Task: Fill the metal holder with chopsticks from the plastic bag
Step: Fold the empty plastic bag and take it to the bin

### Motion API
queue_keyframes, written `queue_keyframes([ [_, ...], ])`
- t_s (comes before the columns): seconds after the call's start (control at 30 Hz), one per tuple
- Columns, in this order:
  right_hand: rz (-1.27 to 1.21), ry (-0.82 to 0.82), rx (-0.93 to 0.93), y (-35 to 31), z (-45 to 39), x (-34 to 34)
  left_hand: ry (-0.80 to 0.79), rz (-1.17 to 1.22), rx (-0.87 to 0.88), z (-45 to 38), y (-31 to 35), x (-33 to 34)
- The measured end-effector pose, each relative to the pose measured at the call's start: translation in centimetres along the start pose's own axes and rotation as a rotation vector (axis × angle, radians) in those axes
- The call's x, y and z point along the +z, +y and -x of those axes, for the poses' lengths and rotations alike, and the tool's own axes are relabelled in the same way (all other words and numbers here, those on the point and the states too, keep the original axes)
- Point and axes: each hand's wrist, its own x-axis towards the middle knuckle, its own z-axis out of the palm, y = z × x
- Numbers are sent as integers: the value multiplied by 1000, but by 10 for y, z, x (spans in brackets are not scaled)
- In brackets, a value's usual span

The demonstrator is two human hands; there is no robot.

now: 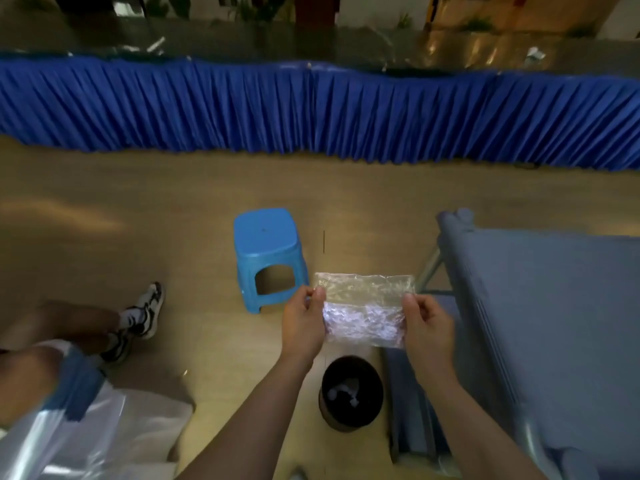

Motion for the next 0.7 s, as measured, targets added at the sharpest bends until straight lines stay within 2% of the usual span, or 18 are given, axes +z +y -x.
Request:
queue_keyframes([
  [0.13, 124, -60, 31, 50, 0, 12, -24, -56, -175, -1, -63, 4],
  [0.37, 266, -112, 117, 110, 6, 16, -39, -75, -365, 5, -126, 3],
  [0.7, 462, -151, 196, 189, 7, 33, -71, -140, -507, -4, -201, 7],
])
